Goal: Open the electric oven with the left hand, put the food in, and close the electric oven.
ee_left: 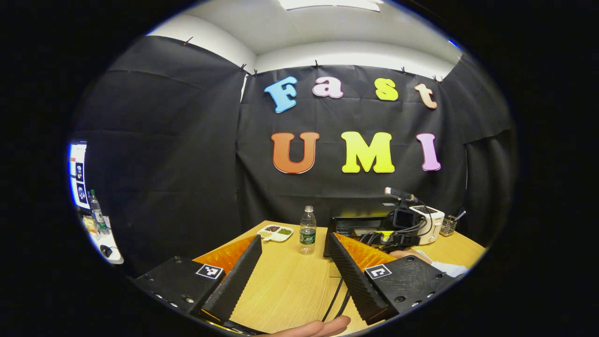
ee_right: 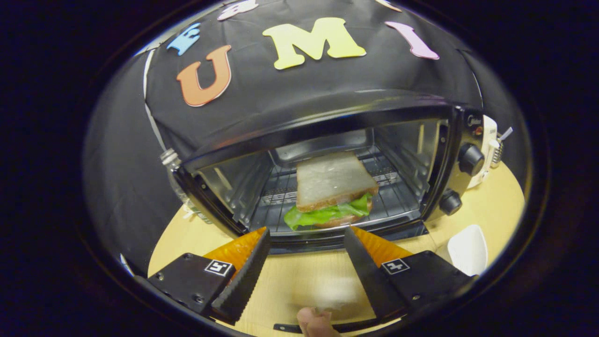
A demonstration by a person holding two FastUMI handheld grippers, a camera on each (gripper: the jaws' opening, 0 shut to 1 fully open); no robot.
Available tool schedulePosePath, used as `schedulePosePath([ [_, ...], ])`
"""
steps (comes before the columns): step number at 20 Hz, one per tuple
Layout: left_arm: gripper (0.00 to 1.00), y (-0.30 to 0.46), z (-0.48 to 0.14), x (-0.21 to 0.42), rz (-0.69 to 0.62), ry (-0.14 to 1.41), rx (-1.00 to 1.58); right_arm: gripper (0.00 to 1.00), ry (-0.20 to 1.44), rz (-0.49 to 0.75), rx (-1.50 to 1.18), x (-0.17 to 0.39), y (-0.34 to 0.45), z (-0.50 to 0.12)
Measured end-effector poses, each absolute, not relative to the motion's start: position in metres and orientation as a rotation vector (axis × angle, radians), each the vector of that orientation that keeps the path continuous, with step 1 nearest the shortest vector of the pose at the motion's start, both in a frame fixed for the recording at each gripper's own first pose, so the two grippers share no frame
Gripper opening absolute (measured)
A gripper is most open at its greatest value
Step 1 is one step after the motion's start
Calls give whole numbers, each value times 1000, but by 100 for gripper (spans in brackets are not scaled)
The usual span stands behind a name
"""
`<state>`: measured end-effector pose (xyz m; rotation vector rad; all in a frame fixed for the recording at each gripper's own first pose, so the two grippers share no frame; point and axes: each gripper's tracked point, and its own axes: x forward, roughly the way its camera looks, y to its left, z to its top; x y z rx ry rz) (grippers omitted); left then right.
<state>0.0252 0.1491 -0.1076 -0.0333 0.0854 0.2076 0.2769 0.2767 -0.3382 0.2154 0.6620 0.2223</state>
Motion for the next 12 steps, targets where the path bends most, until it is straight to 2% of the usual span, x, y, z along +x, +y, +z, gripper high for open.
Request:
schedulePosePath([
  [5, 94, 147, -112, 40, 212, 118, -19, 100, 546, 272, 245, 242, 245, -272],
  [12, 94, 120, -117, 72, 168, 149, 3, 100, 322, 196, 157, 189, 159, -160],
])
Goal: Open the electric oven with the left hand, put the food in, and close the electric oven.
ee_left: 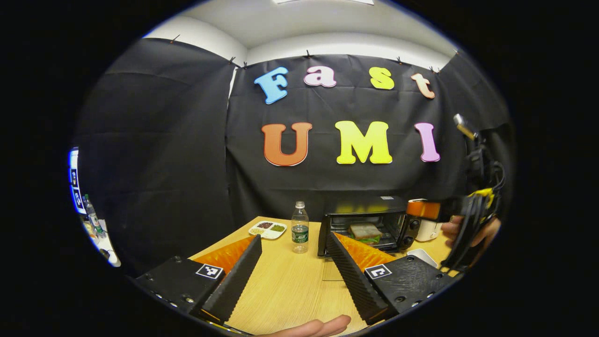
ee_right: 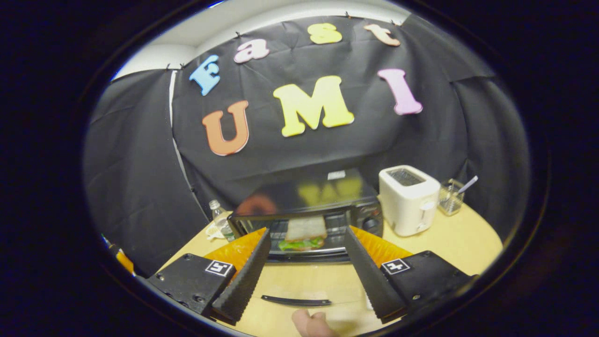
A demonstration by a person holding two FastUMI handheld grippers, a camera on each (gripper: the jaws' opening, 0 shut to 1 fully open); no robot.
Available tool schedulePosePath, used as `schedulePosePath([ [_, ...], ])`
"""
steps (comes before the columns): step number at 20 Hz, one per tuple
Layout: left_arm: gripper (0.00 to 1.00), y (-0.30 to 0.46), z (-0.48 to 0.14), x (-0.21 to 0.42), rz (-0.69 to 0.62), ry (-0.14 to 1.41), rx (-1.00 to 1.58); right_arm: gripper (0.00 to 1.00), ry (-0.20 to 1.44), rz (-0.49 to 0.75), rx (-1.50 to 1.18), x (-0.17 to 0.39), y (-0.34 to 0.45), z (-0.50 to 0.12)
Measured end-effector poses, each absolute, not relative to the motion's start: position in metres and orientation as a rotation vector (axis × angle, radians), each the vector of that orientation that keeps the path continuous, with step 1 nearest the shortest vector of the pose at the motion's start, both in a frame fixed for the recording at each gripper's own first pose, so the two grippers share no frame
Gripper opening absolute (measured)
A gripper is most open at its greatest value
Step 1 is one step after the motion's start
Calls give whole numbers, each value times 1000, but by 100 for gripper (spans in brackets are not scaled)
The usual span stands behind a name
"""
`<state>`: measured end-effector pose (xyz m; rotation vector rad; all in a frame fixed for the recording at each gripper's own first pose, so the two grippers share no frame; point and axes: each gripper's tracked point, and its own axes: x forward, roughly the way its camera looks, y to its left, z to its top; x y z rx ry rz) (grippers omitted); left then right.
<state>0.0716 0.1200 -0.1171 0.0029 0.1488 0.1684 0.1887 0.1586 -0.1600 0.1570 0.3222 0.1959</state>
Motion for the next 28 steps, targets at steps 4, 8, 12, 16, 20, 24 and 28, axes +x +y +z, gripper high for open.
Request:
schedulePosePath([
  [4, 94, 88, -140, 91, 110, 211, -13, 100, 207, 97, 82, 161, 93, -106],
  [8, 94, 47, -176, 116, 30, 271, -22, 89, 152, 27, 63, 138, 40, -76],
  [12, 94, 9, -239, 130, -47, 412, -26, 100, 74, -12, 38, 113, -10, -44],
  [16, 95, -19, -291, 131, -80, 546, -3, 100, 31, -40, 27, 88, -45, -29],
  [20, 95, -43, -321, 127, -117, 633, 9, 89, 12, -33, 52, 77, -62, -25],
  [24, 95, -60, -346, 125, -147, 725, -22, 89, -9, -36, 33, 77, -72, -25],
  [28, 95, -61, -363, 130, -128, 787, -26, 100, 18, 21, 46, 81, -64, -36],
])
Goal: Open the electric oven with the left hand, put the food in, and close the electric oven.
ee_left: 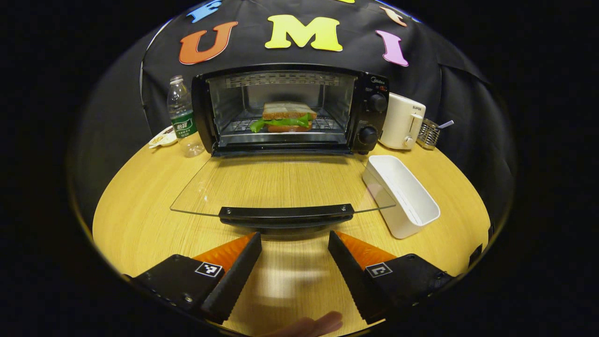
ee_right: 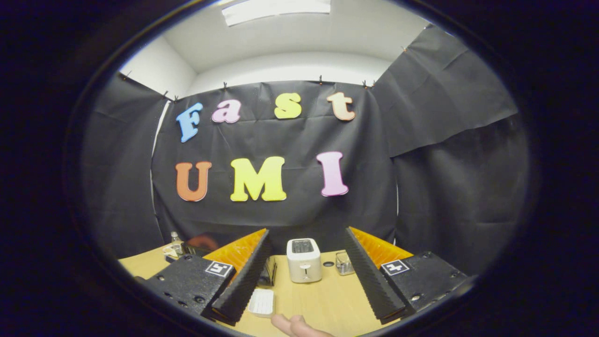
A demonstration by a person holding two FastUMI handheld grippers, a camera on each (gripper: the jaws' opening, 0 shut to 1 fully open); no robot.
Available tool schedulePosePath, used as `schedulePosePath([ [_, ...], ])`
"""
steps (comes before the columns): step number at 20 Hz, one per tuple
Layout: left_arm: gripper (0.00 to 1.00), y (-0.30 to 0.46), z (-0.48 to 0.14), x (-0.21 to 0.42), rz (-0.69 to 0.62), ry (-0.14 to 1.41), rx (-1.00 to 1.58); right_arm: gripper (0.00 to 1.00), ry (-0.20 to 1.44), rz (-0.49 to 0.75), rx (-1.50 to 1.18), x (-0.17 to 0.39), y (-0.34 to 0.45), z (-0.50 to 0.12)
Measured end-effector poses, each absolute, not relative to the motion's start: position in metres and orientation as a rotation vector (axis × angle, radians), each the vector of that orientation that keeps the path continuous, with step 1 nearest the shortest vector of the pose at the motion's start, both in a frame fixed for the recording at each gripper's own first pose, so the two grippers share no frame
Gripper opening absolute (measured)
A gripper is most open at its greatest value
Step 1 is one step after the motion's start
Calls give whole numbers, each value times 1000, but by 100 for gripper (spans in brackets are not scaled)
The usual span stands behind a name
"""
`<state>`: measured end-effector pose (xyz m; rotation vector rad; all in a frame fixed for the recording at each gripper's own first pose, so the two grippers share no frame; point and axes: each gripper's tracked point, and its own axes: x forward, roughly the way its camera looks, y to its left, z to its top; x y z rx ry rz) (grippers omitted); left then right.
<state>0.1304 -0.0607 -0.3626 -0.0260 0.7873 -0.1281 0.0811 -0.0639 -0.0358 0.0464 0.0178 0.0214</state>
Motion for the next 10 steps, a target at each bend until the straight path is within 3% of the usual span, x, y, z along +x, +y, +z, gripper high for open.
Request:
schedulePosePath([
  [6, 95, -60, -369, 132, -116, 822, -45, 100, 56, 58, 28, 90, -57, -51],
  [7, 95, -60, -368, 132, -116, 821, -43, 89, 60, 59, 33, 90, -58, -52],
  [8, 95, -60, -367, 132, -117, 818, -39, 89, 64, 58, 36, 89, -62, -54],
  [9, 95, -60, -366, 132, -117, 815, -34, 100, 65, 61, 40, 90, -62, -55],
  [10, 95, -60, -365, 132, -115, 812, -29, 100, 67, 62, 45, 90, -62, -55],
])
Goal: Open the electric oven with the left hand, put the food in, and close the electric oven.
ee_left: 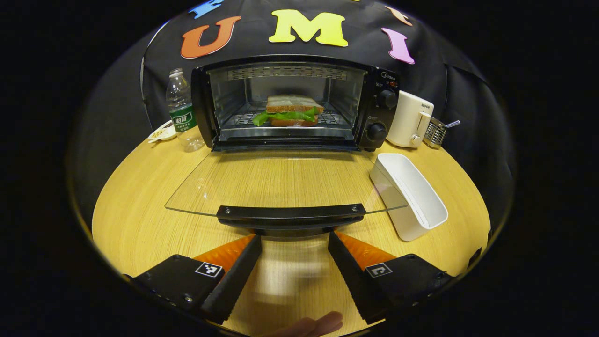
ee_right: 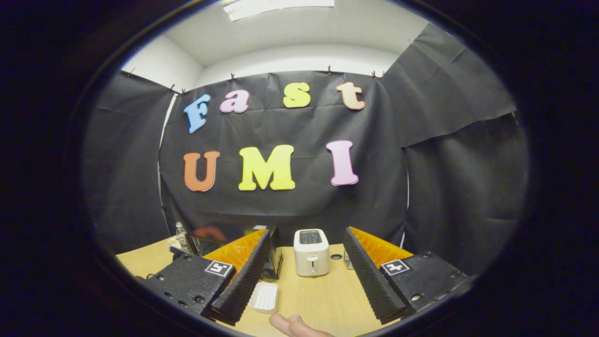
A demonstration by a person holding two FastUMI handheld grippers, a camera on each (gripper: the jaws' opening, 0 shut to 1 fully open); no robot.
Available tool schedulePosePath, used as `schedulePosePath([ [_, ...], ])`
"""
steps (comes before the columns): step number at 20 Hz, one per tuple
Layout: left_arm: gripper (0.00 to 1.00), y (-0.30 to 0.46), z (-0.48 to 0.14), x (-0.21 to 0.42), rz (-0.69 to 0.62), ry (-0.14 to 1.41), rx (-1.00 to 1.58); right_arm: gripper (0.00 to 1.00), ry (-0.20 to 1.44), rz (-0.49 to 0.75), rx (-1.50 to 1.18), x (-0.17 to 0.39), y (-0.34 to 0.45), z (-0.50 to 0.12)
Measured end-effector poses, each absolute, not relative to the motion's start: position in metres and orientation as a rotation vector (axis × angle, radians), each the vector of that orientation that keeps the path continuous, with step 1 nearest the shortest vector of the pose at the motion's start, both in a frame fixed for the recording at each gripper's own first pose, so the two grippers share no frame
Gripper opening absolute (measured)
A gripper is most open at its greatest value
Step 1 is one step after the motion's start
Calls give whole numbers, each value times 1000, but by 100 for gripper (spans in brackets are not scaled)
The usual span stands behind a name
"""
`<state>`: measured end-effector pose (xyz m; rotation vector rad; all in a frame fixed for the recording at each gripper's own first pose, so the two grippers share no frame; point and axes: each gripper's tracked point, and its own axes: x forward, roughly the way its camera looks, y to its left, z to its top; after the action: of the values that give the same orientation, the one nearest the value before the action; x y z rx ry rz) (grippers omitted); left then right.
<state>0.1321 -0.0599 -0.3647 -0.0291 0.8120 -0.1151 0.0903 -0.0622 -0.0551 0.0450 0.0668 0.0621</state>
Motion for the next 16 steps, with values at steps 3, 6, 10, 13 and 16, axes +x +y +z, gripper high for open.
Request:
schedulePosePath([
  [3, 95, -60, -358, 134, -109, 790, -12, 100, 79, 61, 49, 90, -64, -58],
  [6, 95, -58, -346, 141, -101, 734, 16, 100, 71, 80, 58, 88, -60, -55],
  [10, 95, -60, -331, 154, -106, 697, 33, 100, 83, 67, 54, 90, -62, -59],
  [13, 95, -60, -310, 170, -103, 656, 25, 100, 94, 66, 54, 89, -62, -61],
  [16, 95, -58, -286, 190, -100, 598, 26, 100, 93, 62, 43, 86, -64, -60],
])
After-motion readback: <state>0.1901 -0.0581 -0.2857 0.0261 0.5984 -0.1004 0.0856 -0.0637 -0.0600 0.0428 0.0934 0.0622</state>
